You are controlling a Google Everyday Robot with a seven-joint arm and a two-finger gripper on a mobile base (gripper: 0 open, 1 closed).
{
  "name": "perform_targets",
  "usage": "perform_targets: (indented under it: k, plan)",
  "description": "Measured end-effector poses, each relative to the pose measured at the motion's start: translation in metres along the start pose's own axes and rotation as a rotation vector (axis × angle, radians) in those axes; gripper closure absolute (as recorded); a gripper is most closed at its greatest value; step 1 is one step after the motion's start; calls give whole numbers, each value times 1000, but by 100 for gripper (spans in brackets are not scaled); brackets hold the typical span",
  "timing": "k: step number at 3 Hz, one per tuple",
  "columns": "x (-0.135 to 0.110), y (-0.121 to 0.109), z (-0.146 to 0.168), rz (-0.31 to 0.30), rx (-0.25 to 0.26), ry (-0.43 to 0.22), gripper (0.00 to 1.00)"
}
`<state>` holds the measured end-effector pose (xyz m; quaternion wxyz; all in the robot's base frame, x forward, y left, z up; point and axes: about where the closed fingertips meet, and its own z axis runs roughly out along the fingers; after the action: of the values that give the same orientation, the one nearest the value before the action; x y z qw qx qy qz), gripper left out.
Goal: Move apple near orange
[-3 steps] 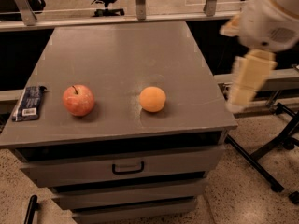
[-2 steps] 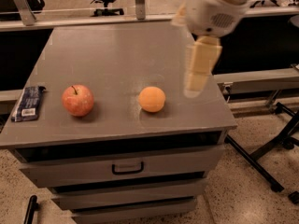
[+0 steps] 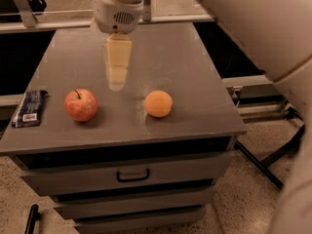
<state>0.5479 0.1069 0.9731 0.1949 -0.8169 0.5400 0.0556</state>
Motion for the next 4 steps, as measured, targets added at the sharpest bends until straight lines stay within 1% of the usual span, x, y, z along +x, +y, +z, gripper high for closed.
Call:
perform_targets:
  k: [1,2,3,4]
  plan:
    - [-47,-27,56,11,-61,4,0]
    - [-61,-30,85,64,-76,63,0]
    - [-50,-26,100,140,-61,134,0]
    - [-34,-19,112,197,-44,193,0]
